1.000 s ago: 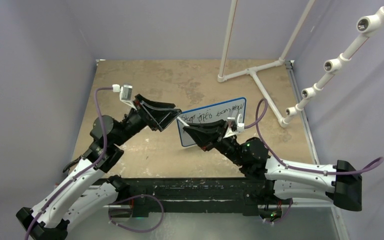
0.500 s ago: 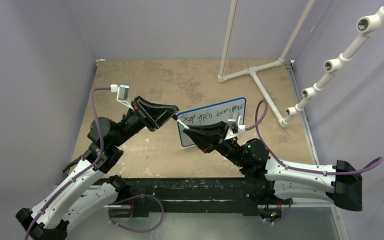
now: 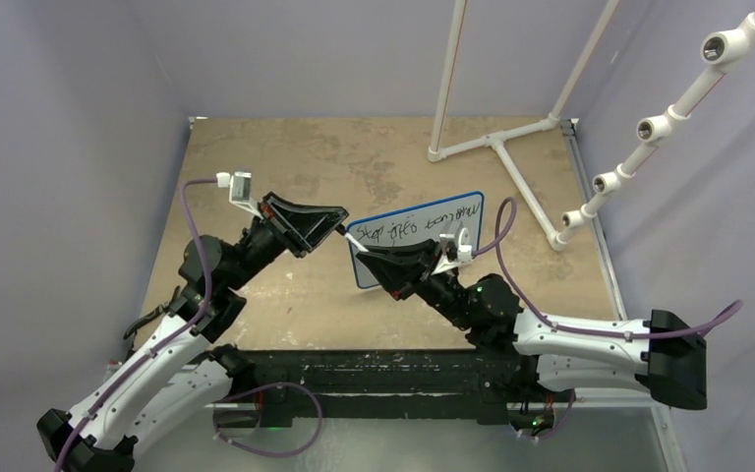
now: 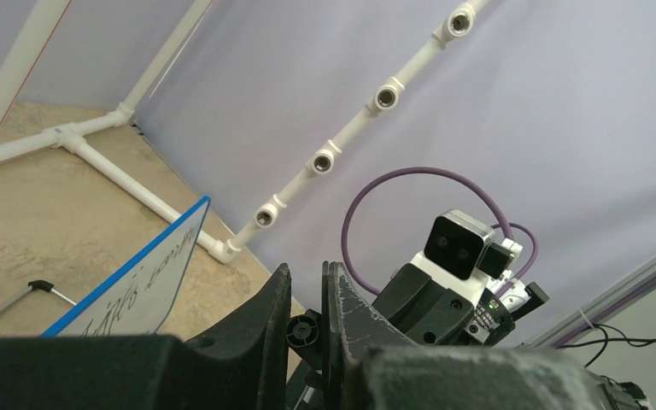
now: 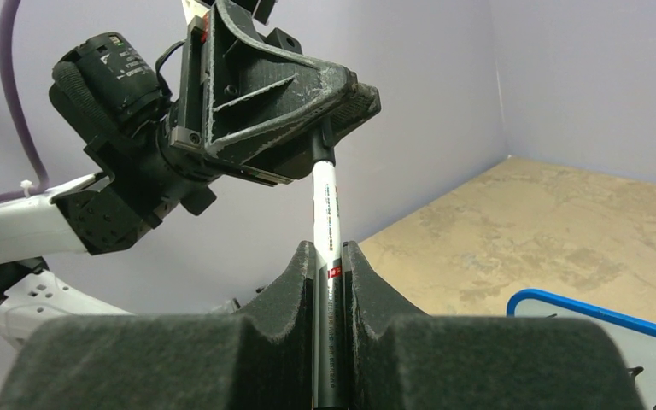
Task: Write a sentence on the whiteboard
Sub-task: Close the whiteboard marker at the center of the board.
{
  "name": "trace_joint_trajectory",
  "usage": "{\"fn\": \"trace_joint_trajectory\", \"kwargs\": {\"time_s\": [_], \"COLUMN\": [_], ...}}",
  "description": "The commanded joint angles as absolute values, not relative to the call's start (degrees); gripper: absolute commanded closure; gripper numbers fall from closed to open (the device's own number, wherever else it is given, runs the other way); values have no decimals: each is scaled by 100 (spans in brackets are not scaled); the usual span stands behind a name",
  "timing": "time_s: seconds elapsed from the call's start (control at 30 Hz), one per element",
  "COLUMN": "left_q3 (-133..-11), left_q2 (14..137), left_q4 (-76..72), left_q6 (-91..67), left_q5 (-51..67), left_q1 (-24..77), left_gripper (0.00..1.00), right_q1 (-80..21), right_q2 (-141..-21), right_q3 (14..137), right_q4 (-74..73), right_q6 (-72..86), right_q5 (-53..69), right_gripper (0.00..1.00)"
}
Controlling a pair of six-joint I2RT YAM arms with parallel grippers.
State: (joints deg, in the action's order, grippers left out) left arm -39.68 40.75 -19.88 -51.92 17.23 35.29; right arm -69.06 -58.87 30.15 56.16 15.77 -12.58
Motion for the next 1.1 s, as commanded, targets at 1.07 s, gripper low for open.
{"fn": "trace_joint_trajectory", "kwargs": {"time_s": [1.07], "left_q3": [-3299], "left_q2": [3884], "left_q4": [-1203], "left_q6": [-4521], "left_q5": [3466], "left_q1": [3717], "left_gripper": [100], "right_q1": [-6589], "right_q2": [-6629], "right_q3": [4342], "right_q4": [6155], "right_q6": [1643], "right_q5": [-2302], "right_gripper": [100]}}
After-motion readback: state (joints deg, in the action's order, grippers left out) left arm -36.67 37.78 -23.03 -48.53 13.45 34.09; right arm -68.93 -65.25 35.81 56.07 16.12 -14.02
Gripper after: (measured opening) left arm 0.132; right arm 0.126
